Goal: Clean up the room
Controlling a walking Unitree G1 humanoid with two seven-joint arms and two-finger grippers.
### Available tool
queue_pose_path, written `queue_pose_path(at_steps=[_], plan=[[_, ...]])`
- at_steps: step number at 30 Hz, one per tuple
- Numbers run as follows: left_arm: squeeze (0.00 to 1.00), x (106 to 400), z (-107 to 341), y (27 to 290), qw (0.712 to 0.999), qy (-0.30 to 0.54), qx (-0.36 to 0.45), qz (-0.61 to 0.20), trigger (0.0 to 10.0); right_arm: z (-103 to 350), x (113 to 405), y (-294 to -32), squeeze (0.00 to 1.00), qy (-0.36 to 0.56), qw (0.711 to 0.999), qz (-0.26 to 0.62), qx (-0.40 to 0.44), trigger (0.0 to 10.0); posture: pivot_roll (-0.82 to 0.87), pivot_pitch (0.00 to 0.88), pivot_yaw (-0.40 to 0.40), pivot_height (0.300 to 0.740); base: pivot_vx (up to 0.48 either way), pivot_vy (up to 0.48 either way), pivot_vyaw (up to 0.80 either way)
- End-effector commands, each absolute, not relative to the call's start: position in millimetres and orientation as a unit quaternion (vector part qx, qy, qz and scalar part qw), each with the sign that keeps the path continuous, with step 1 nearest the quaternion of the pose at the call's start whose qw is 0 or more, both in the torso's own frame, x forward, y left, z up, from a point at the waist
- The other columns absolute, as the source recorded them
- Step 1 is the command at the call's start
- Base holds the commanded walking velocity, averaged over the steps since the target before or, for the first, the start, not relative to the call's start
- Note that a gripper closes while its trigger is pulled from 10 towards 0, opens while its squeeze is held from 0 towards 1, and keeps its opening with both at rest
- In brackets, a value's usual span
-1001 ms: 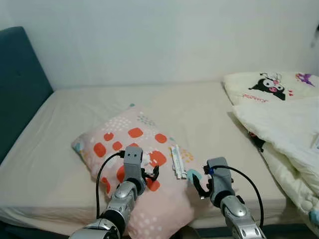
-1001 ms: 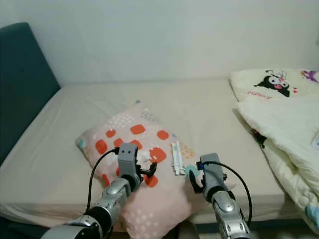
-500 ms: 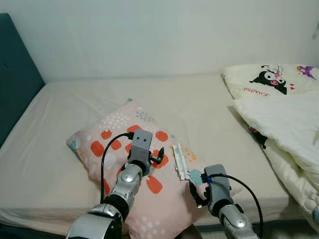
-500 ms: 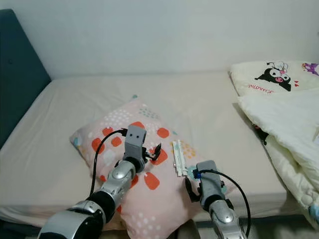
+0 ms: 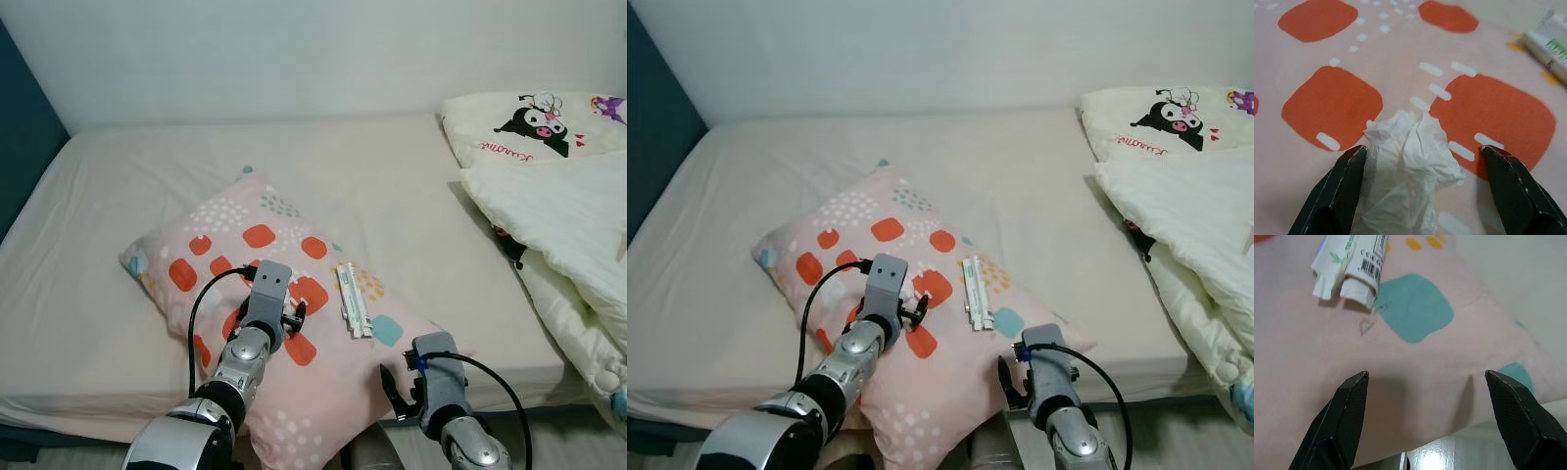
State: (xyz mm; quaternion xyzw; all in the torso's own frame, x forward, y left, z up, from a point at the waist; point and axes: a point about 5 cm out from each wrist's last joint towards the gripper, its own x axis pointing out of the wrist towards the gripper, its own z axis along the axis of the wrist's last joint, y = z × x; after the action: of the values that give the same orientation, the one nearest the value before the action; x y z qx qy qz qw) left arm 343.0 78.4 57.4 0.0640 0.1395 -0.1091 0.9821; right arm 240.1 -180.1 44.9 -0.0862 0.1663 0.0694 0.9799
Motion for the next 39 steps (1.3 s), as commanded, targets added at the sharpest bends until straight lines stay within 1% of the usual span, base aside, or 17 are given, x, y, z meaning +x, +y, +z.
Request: queue_pose_path(at_steps=[1,3,4,5,6,14,19,24,25,28,32,33,34,35,37,38,39], plan=[[1.0,340.9,50.8,87.0,0.979,0.159,0.085,-0.094,10.0,45.0,236.9,-181.9,0.0,0.174,0.979,0.066,-0.081,10.0,-0.43,0.221,0.017,0.625,0.0,0.0,0.0],[1.0,340.6,50.0,88.0,0.979,0.161,0.09,-0.09,10.0,46.1,236.7,-182.3,0.0,0.173,0.979,0.066,-0.081,10.0,-0.43,0.221,0.017,0.625,0.0,0.0,0.0],[0.0,339.8,48.9,87.8,0.978,0.164,0.087,-0.092,3.0,49.5,237.7,-183.9,0.0,0.169,0.98,0.061,-0.08,10.0,-0.43,0.221,0.018,0.625,0.0,0.0,0.0],[0.0,339.8,48.9,87.8,0.978,0.164,0.087,-0.092,3.0,49.5,237.7,-183.9,0.0,0.169,0.98,0.061,-0.08,10.0,-0.43,0.221,0.018,0.625,0.0,0.0,0.0],[0.0,338.9,47.8,87.5,0.978,0.165,0.083,-0.095,0.0,54.8,240.2,-186.4,0.0,0.16,0.983,0.054,-0.078,10.0,-0.43,0.221,0.018,0.625,0.0,0.0,0.0],[0.0,336.3,43.5,94.5,0.979,0.17,0.07,-0.087,0.0,99.7,267.7,-204.1,0.0,0.078,0.995,0.013,-0.055,10.0,-0.4,0.211,0.014,0.625,0.0,0.0,0.0],[0.0,335.8,41.8,104.5,0.98,0.169,0.071,-0.074,0.0,110.8,288.6,-202.7,0.0,0.059,0.997,0.02,-0.049,10.0,-0.38,0.215,0.022,0.625,0.0,0.0,0.0],[0.0,337.4,47.6,149.7,0.988,0.129,0.081,-0.016,0.0,117.8,348.2,-177.9,0.0,0.061,0.996,0.062,-0.015,10.0,-0.23,0.217,0.026,0.625,0.0,0.0,0.0],[0.0,337.4,47.6,149.7,0.988,0.129,0.081,-0.016,0.0,117.8,348.2,-177.9,0.0,0.061,0.996,0.062,-0.015,10.0,-0.23,0.217,0.026,0.625,0.0,0.0,0.0],[0.0,337.8,57.7,183.9,0.991,0.093,0.092,0.031,0.0,122.4,365.3,-164.4,0.0,0.073,0.994,0.077,0.017,10.0,-0.17,0.219,0.018,0.625,0.0,0.0,0.0],[0.0,337.5,65.1,201.8,0.991,0.072,0.094,0.058,0.0,123.3,370.3,-156.0,0.0,0.082,0.992,0.091,0.026,10.0,-0.13,0.224,0.01,0.625,0.0,0.0,0.0],[0.0,332.9,78.2,229.6,0.99,0.032,0.096,0.094,1.6,113.0,373.2,-138.2,0.0,0.133,0.984,0.115,-0.019,10.0,-0.09,0.226,-0.004,0.625,0.0,0.0,0.0],[0.0,332.9,78.2,229.6,0.99,0.032,0.096,0.094,1.6,113.0,373.2,-138.2,0.0,0.133,0.984,0.115,-0.019,10.0,-0.09,0.226,-0.004,0.625,0.0,0.0,0.0],[0.0,330.5,82.3,237.9,0.99,0.019,0.098,0.103,2.6,108.5,373.9,-132.6,0.0,0.151,0.98,0.124,-0.039,10.0,-0.09,0.226,-0.004,0.625,0.0,0.0,0.0],[0.0,330.5,82.3,237.9,0.99,0.019,0.098,0.103,2.6,108.5,373.9,-132.6,0.0,0.151,0.98,0.124,-0.039,10.0,-0.09,0.226,-0.004,0.625,0.0,0.0,0.0],[0.0,327.1,83.7,243.0,0.989,0.013,0.101,0.107,4.6,101.9,372.8,-129.0,0.0,0.174,0.975,0.125,-0.06,10.0,-0.07,0.232,-0.009,0.625,0.0,0.0,0.0],[0.0,327.1,83.7,243.0,0.989,0.013,0.101,0.107,4.6,101.9,372.8,-129.0,0.0,0.174,0.975,0.125,-0.06,10.0,-0.07,0.232,-0.009,0.625,0.0,0.0,0.0]])
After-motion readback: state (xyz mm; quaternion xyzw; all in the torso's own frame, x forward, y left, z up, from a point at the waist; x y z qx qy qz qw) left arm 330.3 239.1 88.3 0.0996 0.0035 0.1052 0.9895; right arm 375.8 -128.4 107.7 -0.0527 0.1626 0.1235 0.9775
